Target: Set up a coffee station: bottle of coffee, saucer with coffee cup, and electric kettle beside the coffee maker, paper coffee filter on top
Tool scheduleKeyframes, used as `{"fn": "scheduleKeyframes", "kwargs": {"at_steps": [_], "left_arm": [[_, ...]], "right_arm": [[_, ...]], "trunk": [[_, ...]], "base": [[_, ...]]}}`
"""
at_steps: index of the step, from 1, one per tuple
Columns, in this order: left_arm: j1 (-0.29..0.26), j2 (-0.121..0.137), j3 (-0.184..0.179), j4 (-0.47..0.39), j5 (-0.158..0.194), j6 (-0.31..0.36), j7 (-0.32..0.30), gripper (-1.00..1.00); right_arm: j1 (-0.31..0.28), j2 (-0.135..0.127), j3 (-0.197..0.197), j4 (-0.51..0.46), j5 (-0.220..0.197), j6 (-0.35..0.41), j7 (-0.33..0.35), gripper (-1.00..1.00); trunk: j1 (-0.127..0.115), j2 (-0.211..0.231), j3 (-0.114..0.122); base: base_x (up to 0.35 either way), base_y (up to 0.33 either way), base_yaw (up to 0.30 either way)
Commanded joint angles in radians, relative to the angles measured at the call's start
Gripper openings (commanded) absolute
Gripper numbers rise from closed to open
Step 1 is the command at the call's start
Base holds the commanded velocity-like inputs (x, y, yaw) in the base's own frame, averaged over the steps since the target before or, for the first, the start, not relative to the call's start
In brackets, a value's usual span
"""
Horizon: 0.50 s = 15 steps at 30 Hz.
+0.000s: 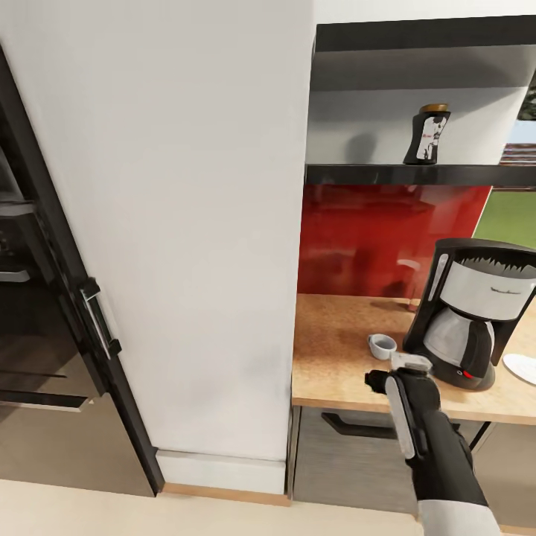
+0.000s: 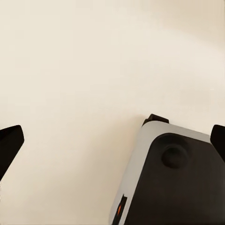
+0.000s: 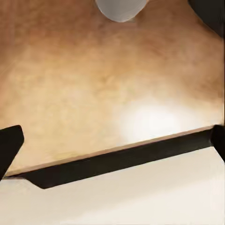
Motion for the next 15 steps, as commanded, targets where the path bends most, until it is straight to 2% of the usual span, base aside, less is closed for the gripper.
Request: {"fn": "scheduleKeyframes", "kwargs": {"at_steps": [1,5,7,9,12,14,15], "left_arm": [[0.0,0.0,0.002,-0.001,0.003,0.001,-0.008,1.0],[0.0,-0.001,0.001,-0.001,0.001,0.002,-0.008,1.0],[0.0,-0.001,0.001,-0.001,0.001,0.002,-0.008,1.0],[0.0,-0.002,0.001,-0.001,0.001,0.003,-0.007,1.0],[0.0,-0.002,0.001,-0.001,0.001,0.003,-0.007,1.0],[0.0,-0.003,0.001,-0.001,0.002,0.004,-0.006,1.0],[0.0,-0.003,0.001,-0.001,0.002,0.004,-0.006,1.0]], "right_arm": [[-0.098,0.002,-0.001,0.009,-0.002,0.004,-0.001,1.0],[-0.175,0.003,-0.001,0.065,0.001,0.004,0.002,1.0],[-0.222,0.003,-0.001,0.135,0.001,0.004,0.005,1.0],[-0.304,0.003,-0.001,0.272,0.0,0.004,0.017,1.0],[-0.364,0.001,-0.001,0.369,0.001,0.004,0.024,1.0],[-0.436,-0.002,0.0,0.49,0.004,0.004,0.028,1.0],[-0.52,-0.006,0.0,0.621,0.005,0.004,0.03,1.0]], "trunk": [[0.0,-0.001,-0.002],[0.0,-0.001,-0.002],[0.0,-0.001,-0.002],[0.0,-0.001,-0.002],[0.0,-0.001,-0.002],[0.0,-0.001,-0.002],[0.0,-0.001,-0.002]], "base": [[0.0,0.0,0.0],[0.0,0.0,0.0],[0.0,0.0,0.0],[0.0,0.0,0.0],[0.0,0.0,0.0],[0.0,0.0,0.0],[0.0,0.0,0.0]]}}
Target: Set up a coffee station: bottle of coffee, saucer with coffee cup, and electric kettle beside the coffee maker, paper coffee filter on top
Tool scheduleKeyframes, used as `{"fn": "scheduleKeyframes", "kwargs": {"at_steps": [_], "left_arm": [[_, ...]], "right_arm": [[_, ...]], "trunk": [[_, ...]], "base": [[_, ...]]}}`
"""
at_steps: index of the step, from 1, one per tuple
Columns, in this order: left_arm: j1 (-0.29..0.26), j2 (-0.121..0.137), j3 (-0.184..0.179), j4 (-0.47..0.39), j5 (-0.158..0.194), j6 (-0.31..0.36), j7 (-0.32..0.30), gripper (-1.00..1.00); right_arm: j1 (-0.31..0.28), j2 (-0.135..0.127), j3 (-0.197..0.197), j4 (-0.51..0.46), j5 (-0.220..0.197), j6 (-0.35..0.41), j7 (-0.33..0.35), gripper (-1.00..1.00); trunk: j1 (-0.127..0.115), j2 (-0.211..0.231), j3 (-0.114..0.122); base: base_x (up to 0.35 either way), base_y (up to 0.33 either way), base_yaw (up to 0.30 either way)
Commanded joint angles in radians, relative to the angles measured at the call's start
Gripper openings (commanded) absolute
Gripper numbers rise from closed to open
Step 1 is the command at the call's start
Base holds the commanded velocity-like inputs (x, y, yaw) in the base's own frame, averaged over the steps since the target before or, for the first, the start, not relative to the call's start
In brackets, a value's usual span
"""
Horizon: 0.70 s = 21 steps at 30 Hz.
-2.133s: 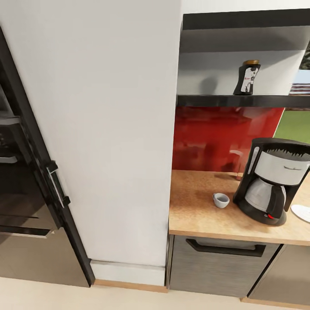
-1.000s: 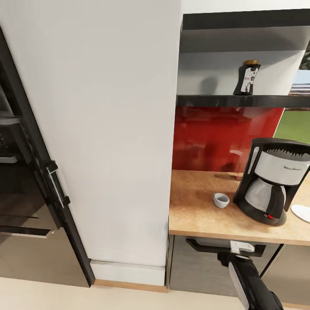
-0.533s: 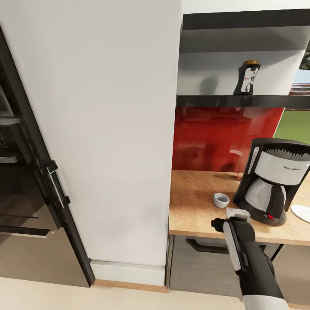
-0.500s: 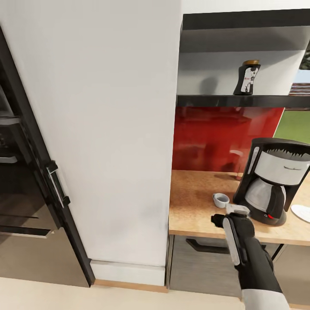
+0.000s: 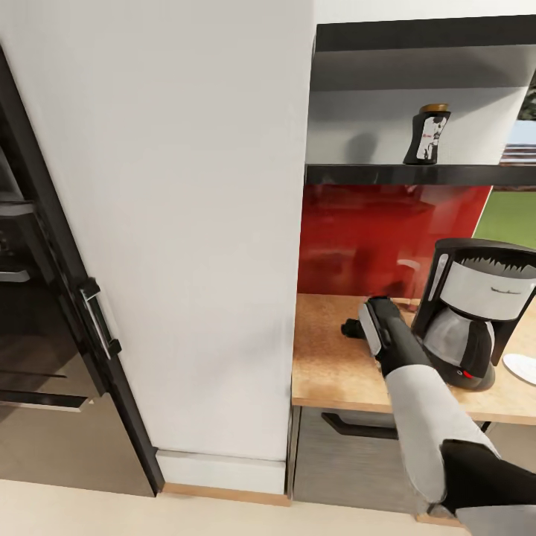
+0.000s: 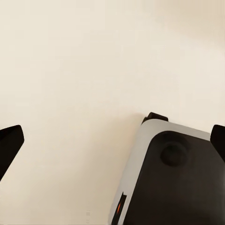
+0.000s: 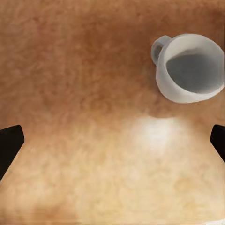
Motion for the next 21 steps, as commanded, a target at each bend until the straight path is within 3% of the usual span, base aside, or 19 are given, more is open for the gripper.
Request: {"fn": "scheduleKeyframes", "kwargs": {"at_steps": [1,3,4,8,14,21], "left_arm": [[0.0,0.0,0.003,-0.001,0.009,0.0,-0.008,1.0],[0.0,0.001,0.003,0.004,0.009,0.001,-0.008,1.0],[0.0,0.003,0.003,0.021,0.009,0.003,-0.008,1.0],[0.0,0.015,0.003,0.055,0.01,0.001,-0.008,1.0],[0.0,0.027,0.004,0.069,0.01,0.0,-0.008,1.0],[0.0,0.028,0.005,0.071,0.011,0.0,-0.007,1.0]], "right_arm": [[-0.028,-0.002,-0.003,0.034,0.001,0.004,-0.002,1.0],[-0.077,-0.014,-0.003,0.104,0.0,0.004,0.004,1.0],[-0.155,-0.038,-0.003,0.221,-0.002,0.004,0.05,1.0],[-0.233,-0.066,-0.004,0.316,-0.003,0.004,0.076,1.0],[-0.254,-0.09,-0.004,0.375,-0.004,0.004,0.077,1.0],[-0.258,-0.104,0.0,0.568,0.003,0.004,0.068,1.0]], "trunk": [[0.0,-0.002,-0.002],[0.0,-0.002,-0.002],[0.0,-0.002,-0.002],[0.0,-0.002,-0.002],[0.0,-0.002,-0.002],[0.0,-0.002,-0.002]], "base": [[0.0,0.0,0.0],[0.0,0.0,0.0],[0.0,0.0,0.0],[0.0,0.0,0.0],[0.0,0.0,0.0],[0.0,0.0,0.0]]}}
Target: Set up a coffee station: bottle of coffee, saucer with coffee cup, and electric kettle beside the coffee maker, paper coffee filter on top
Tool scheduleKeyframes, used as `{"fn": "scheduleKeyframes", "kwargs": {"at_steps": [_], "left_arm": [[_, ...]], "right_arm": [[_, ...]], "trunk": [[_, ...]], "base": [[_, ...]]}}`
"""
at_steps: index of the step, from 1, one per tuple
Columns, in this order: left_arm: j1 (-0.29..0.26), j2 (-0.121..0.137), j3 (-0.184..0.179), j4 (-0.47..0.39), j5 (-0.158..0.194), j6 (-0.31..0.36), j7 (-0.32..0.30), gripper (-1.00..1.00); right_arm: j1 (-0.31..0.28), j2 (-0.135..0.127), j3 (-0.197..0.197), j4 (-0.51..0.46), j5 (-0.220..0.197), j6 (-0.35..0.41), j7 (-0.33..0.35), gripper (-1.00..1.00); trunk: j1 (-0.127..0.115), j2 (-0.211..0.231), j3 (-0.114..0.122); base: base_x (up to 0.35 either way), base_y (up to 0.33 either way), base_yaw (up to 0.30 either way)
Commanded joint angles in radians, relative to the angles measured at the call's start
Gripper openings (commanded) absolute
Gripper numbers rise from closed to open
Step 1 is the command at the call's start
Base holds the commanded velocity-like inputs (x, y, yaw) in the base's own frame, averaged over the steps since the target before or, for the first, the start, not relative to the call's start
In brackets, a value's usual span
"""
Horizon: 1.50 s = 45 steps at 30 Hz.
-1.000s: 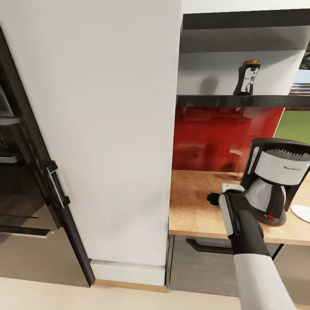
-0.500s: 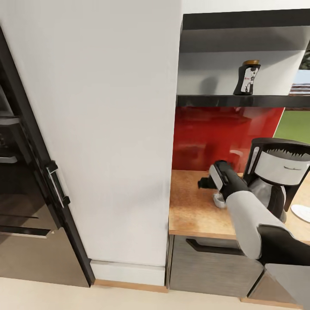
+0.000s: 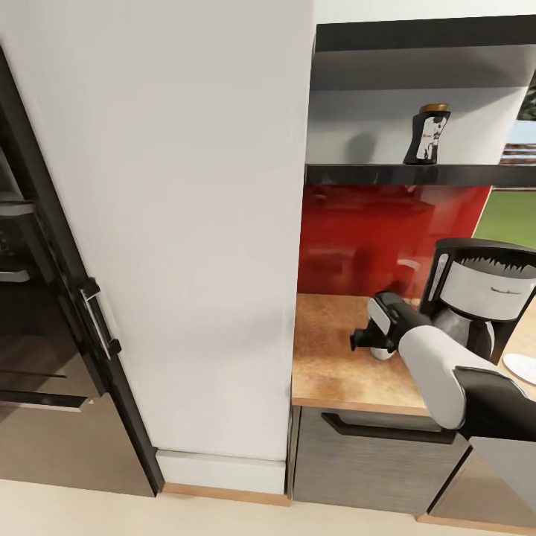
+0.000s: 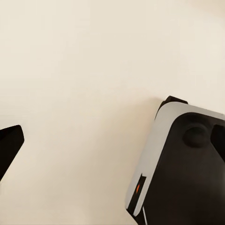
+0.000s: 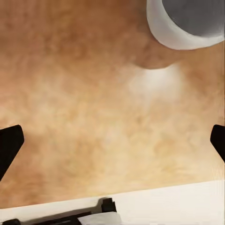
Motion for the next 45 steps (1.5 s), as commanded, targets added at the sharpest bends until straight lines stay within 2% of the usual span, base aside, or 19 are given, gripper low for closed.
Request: {"fn": "scheduleKeyframes", "kwargs": {"at_steps": [1,13,24,32,37,45], "left_arm": [[0.0,0.0,0.003,-0.001,0.008,0.0,-0.008,1.0],[0.0,0.003,0.006,0.012,0.014,0.004,-0.005,1.0],[0.0,0.003,0.006,0.018,0.015,0.005,-0.005,1.0],[0.0,0.002,0.007,0.02,0.015,0.006,-0.005,1.0],[0.0,0.002,0.007,0.02,0.015,0.007,-0.005,1.0],[0.0,0.003,0.008,0.021,0.015,0.006,-0.005,1.0]], "right_arm": [[-0.001,0.0,-0.007,0.004,-0.001,0.003,-0.006,1.0],[-0.001,-0.005,-0.004,0.044,-0.001,-0.077,-0.015,1.0],[-0.001,-0.032,-0.002,0.06,-0.002,-0.16,-0.015,1.0],[-0.001,-0.043,0.001,0.071,0.0,-0.172,-0.015,1.0],[-0.001,-0.042,0.003,0.072,0.0,-0.173,-0.015,1.0],[-0.001,-0.037,0.003,0.072,0.0,-0.175,-0.016,1.0]], "trunk": [[0.0,-0.001,-0.001],[0.0,-0.001,-0.001],[0.0,-0.001,-0.001],[0.0,-0.001,-0.001],[0.0,-0.001,-0.001],[0.0,-0.001,-0.001]], "base": [[0.0,0.0,0.0],[0.071,0.023,0.0],[0.181,0.063,0.0],[0.025,-0.132,0.0],[0.062,-0.216,0.0],[0.035,-0.022,0.0]]}}
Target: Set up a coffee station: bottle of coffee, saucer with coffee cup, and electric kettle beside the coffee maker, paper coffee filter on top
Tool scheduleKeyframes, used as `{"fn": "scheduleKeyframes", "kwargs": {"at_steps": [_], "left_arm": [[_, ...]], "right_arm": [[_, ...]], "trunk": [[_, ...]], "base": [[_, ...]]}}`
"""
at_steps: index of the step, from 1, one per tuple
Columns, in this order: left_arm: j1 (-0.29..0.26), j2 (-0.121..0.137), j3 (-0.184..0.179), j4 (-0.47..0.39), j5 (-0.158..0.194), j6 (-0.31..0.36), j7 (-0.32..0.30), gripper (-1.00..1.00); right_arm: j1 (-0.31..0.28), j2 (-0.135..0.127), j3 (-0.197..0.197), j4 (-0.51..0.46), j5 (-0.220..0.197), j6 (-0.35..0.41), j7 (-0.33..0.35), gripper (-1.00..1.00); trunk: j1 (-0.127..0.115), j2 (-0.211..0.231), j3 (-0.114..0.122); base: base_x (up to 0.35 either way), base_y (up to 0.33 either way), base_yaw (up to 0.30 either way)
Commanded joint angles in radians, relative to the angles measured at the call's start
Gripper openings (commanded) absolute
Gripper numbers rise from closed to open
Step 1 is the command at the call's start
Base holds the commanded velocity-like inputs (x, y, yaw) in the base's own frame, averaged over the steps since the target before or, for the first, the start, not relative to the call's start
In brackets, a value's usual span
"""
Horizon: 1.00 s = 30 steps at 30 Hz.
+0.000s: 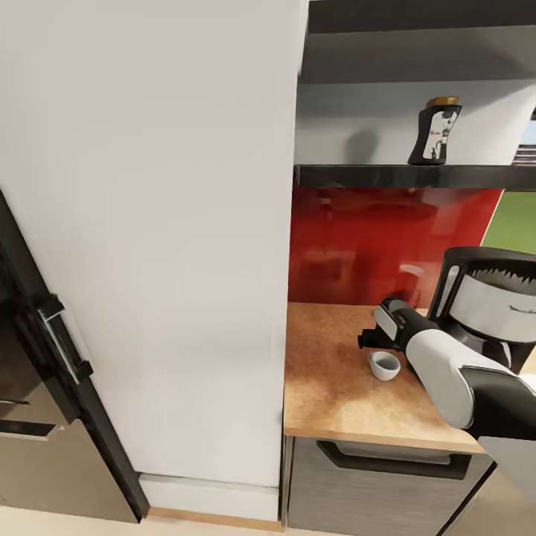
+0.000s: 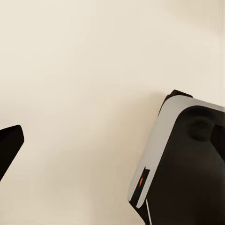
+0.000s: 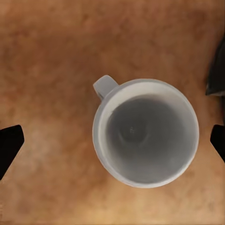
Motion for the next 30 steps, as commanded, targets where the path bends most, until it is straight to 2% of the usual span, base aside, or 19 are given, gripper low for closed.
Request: {"fn": "scheduleKeyframes", "kwargs": {"at_steps": [1,10,20,30], "left_arm": [[0.0,0.0,0.003,-0.001,0.008,0.0,-0.008,1.0],[0.0,0.0,0.003,0.0,0.008,-0.005,-0.008,1.0],[0.0,0.002,0.004,0.0,0.009,-0.002,-0.008,1.0],[0.0,0.003,0.004,0.0,0.009,-0.008,-0.008,1.0]], "right_arm": [[-0.001,0.001,-0.008,-0.001,-0.001,0.003,-0.007,1.0],[-0.001,-0.002,-0.008,-0.001,-0.001,0.002,-0.006,1.0],[-0.001,0.006,-0.014,0.042,-0.003,0.005,-0.006,1.0],[-0.001,0.008,-0.014,0.046,-0.003,0.005,-0.007,1.0]], "trunk": [[0.001,-0.001,-0.001],[0.001,-0.001,-0.001],[0.001,-0.001,-0.001],[0.001,-0.001,-0.001]], "base": [[0.22,-0.002,0.0],[0.064,0.0,0.0],[-0.029,0.07,0.0],[-0.004,0.011,0.0]]}}
